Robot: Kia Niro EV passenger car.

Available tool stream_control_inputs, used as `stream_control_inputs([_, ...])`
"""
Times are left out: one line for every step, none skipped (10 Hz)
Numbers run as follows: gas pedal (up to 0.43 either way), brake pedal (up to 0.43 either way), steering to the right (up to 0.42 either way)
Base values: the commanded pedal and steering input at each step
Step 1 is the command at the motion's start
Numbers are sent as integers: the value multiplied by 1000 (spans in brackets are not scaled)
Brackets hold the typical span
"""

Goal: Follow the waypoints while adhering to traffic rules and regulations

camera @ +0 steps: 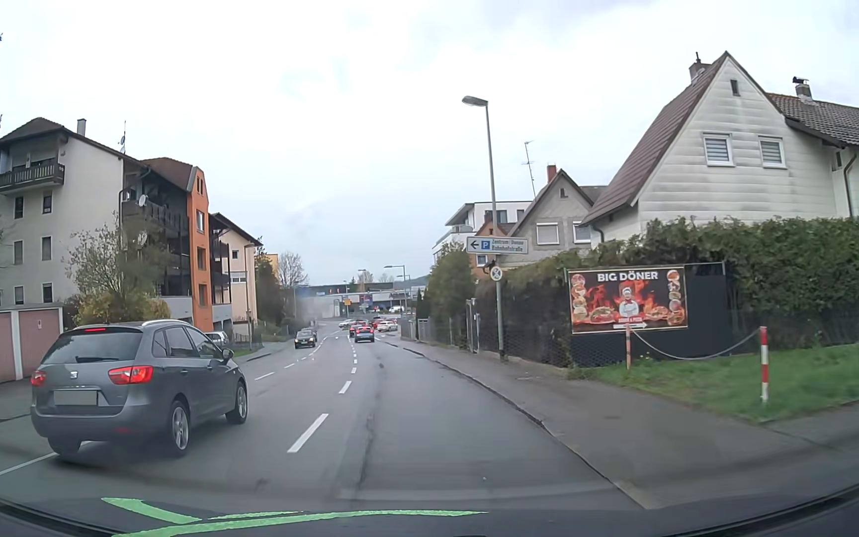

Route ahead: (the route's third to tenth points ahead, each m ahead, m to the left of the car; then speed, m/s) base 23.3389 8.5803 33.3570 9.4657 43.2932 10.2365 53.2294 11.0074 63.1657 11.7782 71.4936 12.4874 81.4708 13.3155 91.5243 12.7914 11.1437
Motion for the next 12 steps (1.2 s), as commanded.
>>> stream_control_inputs([0, 122, -19])
stream_control_inputs([0, 128, -19])
stream_control_inputs([0, 128, -19])
stream_control_inputs([0, 128, -19])
stream_control_inputs([0, 140, -19])
stream_control_inputs([0, 134, -21])
stream_control_inputs([0, 140, -21])
stream_control_inputs([0, 140, -23])
stream_control_inputs([0, 152, -23])
stream_control_inputs([0, 152, -24])
stream_control_inputs([0, 159, -26])
stream_control_inputs([0, 159, -26])
